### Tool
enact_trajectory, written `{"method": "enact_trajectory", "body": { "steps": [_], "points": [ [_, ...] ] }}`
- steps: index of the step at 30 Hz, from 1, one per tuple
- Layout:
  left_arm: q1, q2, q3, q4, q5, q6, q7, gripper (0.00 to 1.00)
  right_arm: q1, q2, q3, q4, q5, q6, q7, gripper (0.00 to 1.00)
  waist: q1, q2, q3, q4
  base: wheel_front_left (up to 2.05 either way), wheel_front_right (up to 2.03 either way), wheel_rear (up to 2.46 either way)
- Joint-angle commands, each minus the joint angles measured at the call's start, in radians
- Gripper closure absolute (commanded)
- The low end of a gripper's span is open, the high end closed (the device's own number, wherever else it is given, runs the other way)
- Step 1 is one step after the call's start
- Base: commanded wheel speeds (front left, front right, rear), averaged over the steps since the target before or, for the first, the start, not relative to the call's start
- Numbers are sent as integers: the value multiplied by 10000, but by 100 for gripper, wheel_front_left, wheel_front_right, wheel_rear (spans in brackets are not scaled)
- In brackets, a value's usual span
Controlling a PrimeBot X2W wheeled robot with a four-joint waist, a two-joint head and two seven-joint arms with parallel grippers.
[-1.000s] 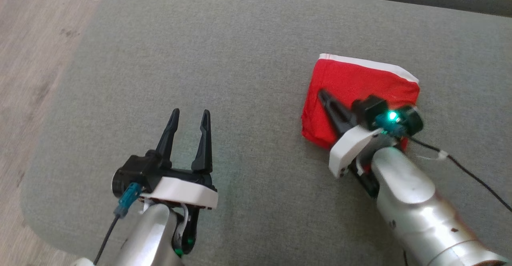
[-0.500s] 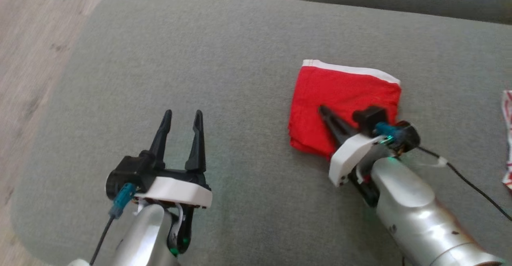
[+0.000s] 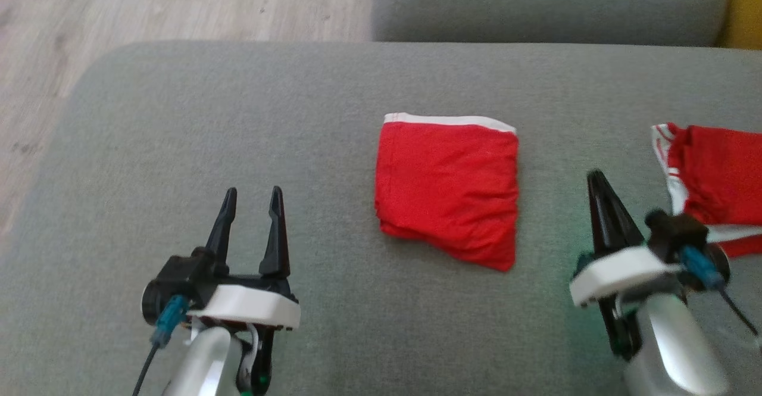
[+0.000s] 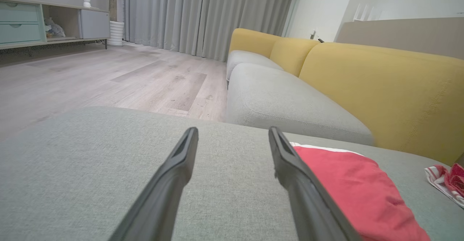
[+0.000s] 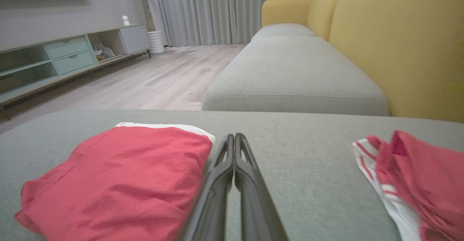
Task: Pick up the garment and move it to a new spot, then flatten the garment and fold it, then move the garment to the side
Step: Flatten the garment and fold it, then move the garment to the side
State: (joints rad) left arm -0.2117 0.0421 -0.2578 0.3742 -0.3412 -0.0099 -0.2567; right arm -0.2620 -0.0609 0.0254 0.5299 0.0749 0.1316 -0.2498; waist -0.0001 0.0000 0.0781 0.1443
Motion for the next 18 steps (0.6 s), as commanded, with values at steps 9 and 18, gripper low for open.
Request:
{"method": "enact_trajectory", "body": {
  "steps": [9,18],
  "points": [
    [167,81,341,-374,89,18,-51,0,1096,105,-70,-1195,301,-9,-119,0,1,0,-376,-431,0,0,0],
    [-74,81,163,-414,50,-23,-51,0,584,106,-122,-1146,-34,-9,-75,0,1,0,35,-105,0,0,0]
  ]
}}
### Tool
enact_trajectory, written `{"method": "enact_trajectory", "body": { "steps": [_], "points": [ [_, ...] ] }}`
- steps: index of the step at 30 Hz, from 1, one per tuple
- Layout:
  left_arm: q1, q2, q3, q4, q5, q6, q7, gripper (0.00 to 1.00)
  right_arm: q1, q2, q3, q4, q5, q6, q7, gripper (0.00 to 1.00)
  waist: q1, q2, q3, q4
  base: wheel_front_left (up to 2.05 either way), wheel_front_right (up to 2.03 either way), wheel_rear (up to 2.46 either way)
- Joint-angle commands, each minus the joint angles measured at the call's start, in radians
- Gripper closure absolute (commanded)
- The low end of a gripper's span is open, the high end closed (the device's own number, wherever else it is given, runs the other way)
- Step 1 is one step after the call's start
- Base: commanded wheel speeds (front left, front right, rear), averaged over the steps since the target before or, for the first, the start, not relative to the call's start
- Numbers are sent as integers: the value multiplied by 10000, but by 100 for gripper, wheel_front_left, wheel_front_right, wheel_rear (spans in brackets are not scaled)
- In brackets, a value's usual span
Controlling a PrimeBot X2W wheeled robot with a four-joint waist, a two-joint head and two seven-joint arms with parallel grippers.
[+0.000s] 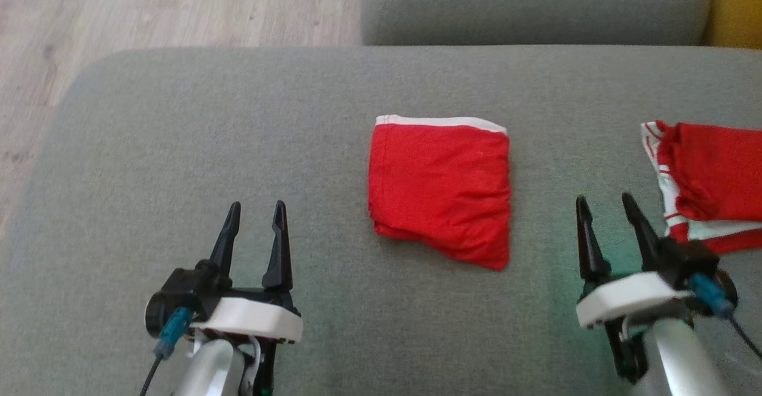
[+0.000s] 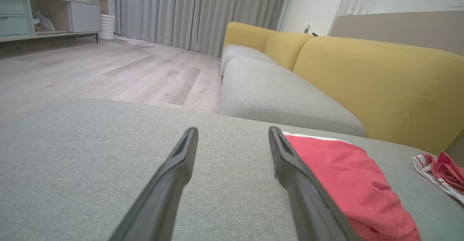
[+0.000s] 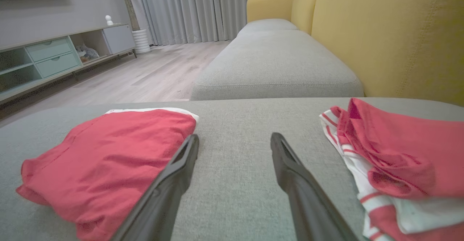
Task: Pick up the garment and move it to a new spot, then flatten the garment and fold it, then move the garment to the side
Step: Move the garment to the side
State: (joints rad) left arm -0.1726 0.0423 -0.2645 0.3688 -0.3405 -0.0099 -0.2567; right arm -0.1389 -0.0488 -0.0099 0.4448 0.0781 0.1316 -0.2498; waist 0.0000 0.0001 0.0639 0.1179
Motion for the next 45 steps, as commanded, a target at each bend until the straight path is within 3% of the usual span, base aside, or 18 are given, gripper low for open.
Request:
{"method": "enact_trajectory", "body": {
  "steps": [1,6,16,23,24,25,37,42,45],
  "points": [
    [-507,79,222,-356,41,-27,-51,0,-776,-15,249,-262,-38,-9,-19,0,0,-1,263,230,0,0,0],
    [-665,79,179,-299,32,-60,-51,0,-1427,-15,552,121,454,-9,500,0,0,-1,629,516,0,0,0],
    [-1023,79,-191,-210,-215,-41,-51,0,-2872,-15,1274,2477,1537,-9,2177,0,0,-1,1133,1276,0,0,0],
    [-1071,79,-294,-157,-270,-3,-51,0,-3507,-15,2047,3962,1769,-9,2496,0,0,-1,1159,1457,0,0,0],
    [-1065,79,-286,-143,-260,1,-51,0,-3579,-15,2200,4087,1769,-9,2451,75,0,-1,1138,1450,0,0,0],
    [-1057,79,-272,-124,-243,5,-51,0,-3653,-15,2316,4203,1677,-9,2345,100,0,-1,1108,1433,0,0,0],
    [-779,79,-16,-26,65,-30,-51,0,-4185,-271,2631,4801,-284,-9,1014,100,0,-1,342,564,0,0,0],
    [-658,79,102,-74,119,-46,-51,0,-4322,-1588,3864,4169,-114,-9,1563,100,0,-1,81,39,0,0,0],
    [-624,79,113,-109,117,-39,-51,0,-4317,-2719,4944,3580,439,-9,2139,100,0,-1,73,-158,0,0,0]
  ]
}}
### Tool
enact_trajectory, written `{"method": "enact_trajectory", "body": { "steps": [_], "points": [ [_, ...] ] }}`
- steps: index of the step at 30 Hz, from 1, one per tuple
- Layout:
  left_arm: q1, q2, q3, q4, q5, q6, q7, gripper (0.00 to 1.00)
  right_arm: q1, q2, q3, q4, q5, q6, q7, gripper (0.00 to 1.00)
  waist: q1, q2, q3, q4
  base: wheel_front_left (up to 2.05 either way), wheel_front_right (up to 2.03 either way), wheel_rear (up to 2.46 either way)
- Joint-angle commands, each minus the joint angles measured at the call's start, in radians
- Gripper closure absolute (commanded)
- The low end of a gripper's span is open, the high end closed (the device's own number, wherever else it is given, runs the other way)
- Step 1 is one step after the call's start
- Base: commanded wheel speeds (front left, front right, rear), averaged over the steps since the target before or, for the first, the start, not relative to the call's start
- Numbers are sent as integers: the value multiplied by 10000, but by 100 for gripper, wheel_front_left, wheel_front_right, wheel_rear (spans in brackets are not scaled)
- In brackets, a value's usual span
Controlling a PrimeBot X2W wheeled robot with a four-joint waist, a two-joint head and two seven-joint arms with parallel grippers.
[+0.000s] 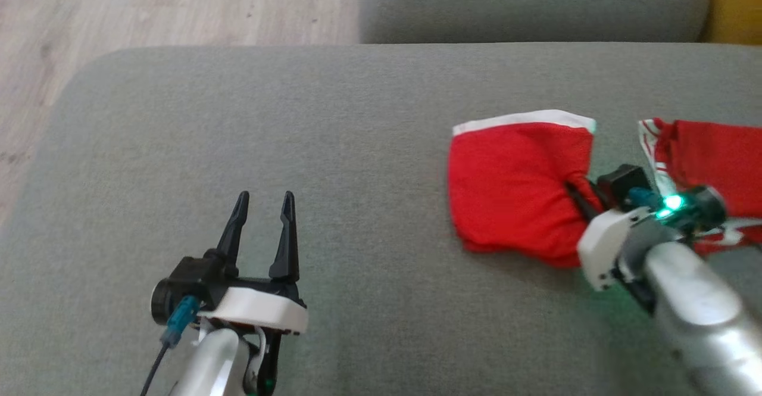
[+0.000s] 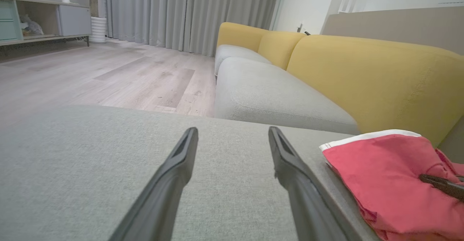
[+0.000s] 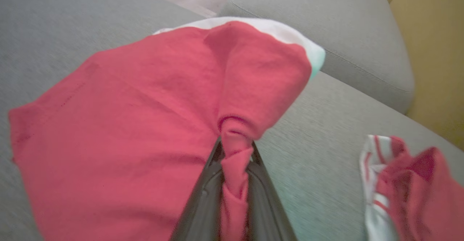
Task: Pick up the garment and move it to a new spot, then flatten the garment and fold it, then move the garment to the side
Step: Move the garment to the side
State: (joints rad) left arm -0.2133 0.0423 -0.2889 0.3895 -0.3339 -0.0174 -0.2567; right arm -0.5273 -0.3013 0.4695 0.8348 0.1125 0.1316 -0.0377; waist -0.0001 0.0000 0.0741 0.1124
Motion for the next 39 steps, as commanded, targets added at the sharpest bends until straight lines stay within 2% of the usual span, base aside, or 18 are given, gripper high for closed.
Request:
{"method": "enact_trajectory", "body": {
  "steps": [1,3,4,8,12,16,20,24,28,34,39],
  "points": [
    [-222,79,363,-331,47,37,-51,0,-443,-649,503,-563,317,-9,235,100,1,0,-4,-155,0,0,0],
    [-258,79,380,-378,34,49,-51,0,-499,-1611,1176,-1112,790,-9,633,100,1,0,108,-248,0,0,0],
    [-258,79,380,-378,34,49,-51,0,-499,-1611,1176,-1112,790,-9,633,100,1,0,108,-248,0,0,0],
    [-404,79,352,-472,-3,28,-51,0,-790,-3609,2151,-2206,1691,-9,1312,100,1,0,474,-361,0,0,0],
    [-602,79,314,-516,-54,-4,-51,0,-1004,-5083,2484,-2753,2402,-9,1875,100,1,0,899,-358,0,0,0],
    [-822,79,287,-541,-90,-47,-51,0,-1298,-6217,2590,-2808,2470,-9,2083,100,1,0,1366,-265,0,0,0],
    [-1009,79,242,-558,-128,-75,-51,0,-1468,-6979,2636,-2417,2326,-9,2192,100,1,0,1742,-97,0,0,0],
    [-1149,79,280,-543,-80,-119,-51,0,-1568,-7442,2655,-1867,2044,-9,2330,100,1,0,2014,36,0,0,0],
    [-1266,79,355,-533,-19,-168,-51,0,-1618,-7580,2612,-1340,1624,-9,2419,100,1,0,2193,147,0,0,0],
    [-1313,79,503,-553,81,-220,-51,0,-1633,-7404,2161,-510,942,-9,2748,100,1,0,2380,207,0,0,0],
    [-1342,79,566,-585,131,-242,-51,0,-1569,-7008,1541,-186,532,-9,2714,100,1,0,2539,202,0,0,0]
  ]
}}
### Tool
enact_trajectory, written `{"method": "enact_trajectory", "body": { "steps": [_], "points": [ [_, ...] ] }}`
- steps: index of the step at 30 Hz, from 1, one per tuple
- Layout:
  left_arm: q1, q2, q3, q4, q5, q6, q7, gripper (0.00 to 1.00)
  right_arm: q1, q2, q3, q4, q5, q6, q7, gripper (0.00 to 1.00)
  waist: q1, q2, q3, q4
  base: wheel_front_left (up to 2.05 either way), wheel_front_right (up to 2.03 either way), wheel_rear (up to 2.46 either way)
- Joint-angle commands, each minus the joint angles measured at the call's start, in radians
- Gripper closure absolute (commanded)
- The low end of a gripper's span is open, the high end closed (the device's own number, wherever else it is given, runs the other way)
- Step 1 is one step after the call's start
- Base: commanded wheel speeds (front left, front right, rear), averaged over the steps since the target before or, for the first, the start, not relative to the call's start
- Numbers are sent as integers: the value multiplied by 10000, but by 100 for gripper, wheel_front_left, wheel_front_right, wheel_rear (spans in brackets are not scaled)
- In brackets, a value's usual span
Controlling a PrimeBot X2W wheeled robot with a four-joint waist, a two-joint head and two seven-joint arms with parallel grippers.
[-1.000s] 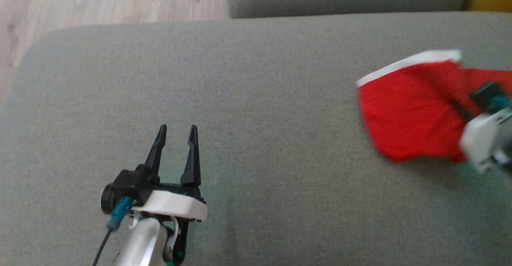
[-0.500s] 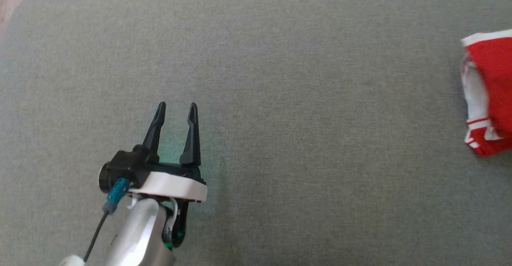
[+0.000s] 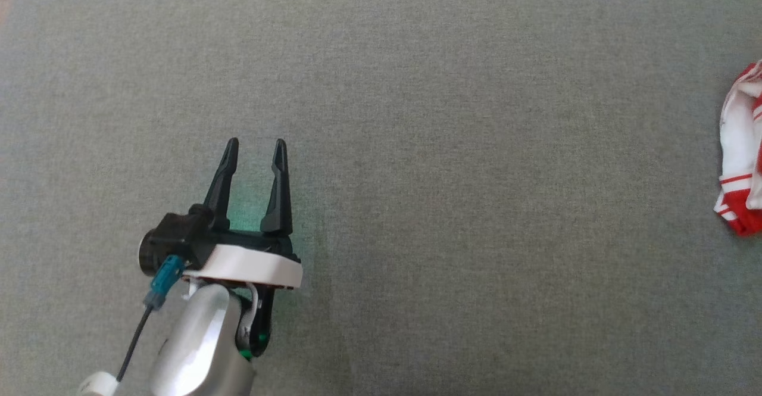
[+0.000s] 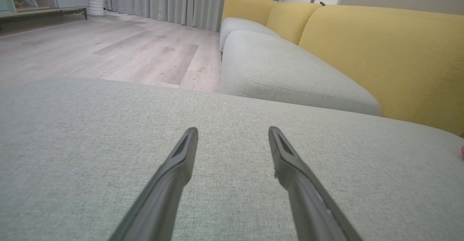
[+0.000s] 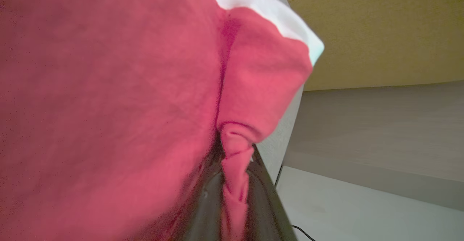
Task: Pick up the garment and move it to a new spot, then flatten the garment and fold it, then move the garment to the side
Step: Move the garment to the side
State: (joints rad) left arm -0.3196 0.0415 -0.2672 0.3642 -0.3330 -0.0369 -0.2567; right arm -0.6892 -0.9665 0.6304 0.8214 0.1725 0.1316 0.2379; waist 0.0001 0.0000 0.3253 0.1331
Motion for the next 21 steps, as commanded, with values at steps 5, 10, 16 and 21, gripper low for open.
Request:
{"method": "enact_trajectory", "body": {
  "steps": [5,10,16,21],
  "points": [
    [-342,87,341,-313,105,-36,-51,0,6,75,-971,24,-530,-9,-202,0,-1,0,82,-48,0,0,0],
    [-342,87,329,-258,83,-18,-51,0,19,464,-1795,-65,-1230,-9,-303,0,-1,0,-163,-118,0,0,0],
    [-146,87,382,-202,69,6,-51,0,16,1599,-3390,-775,-1870,-9,-664,0,-1,0,-956,-269,0,0,0],
    [56,87,467,-201,139,42,-51,0,236,3168,-4765,-2057,-1903,-9,-1879,0,-1,0,-1635,-389,0,0,0]
  ]
}}
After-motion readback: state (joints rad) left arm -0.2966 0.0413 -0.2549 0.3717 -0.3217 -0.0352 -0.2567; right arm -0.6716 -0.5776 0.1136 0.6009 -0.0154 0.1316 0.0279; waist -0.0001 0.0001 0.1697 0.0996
